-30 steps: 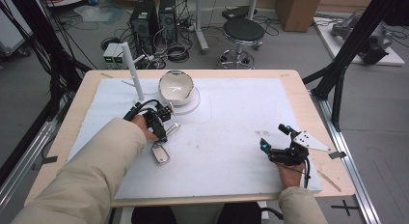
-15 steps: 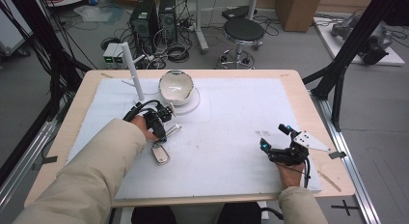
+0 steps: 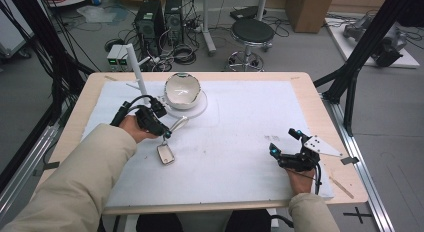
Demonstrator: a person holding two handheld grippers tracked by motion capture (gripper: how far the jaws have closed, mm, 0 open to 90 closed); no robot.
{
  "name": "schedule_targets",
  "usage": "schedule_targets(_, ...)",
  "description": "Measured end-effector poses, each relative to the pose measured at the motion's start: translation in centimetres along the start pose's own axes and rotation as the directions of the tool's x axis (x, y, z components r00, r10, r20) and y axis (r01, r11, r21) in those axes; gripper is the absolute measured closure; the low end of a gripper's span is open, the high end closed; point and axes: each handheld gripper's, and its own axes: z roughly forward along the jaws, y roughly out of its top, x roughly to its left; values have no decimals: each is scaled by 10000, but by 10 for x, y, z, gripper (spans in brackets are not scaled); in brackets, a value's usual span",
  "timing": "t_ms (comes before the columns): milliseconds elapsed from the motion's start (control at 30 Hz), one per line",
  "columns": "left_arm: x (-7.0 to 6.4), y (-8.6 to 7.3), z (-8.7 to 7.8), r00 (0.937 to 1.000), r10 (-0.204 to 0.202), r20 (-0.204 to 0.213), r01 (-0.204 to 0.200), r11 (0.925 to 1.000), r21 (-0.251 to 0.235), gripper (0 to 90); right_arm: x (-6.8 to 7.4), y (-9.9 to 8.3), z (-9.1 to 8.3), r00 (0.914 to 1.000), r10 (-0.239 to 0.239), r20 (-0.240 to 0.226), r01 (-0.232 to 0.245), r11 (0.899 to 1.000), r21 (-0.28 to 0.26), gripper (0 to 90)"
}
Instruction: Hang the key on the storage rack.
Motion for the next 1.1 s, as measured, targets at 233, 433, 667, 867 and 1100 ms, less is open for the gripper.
schedule_targets(233, 9, -12, -31, 9995, -251, 207, 283, 9842, -1746, 742, 0, 0, 0, 10000, 5, -1, -5, 10000, 58, 7)
schedule_targets(433, 22, -33, -54, 9963, -688, 524, 817, 9476, -3090, 741, 0, 0, 0, 10000, 6, 15, -6, 10000, 94, 7)
schedule_targets(667, 38, -54, -78, 9923, -1092, 583, 1233, 9128, -3893, 741, 1, 0, 1, 10000, -33, -3, 33, 10000, 83, 7)
schedule_targets(867, 52, -61, -93, 9907, -1192, 649, 1356, 8898, -4358, 742, 1, 0, 1, 10000, -33, -5, 34, 10000, 83, 7)
schedule_targets(1100, 72, -59, -104, 9848, -1471, 929, 1736, 8666, -4679, 741, 1, 0, 1, 10000, -48, 5, 48, 9999, 100, 7)
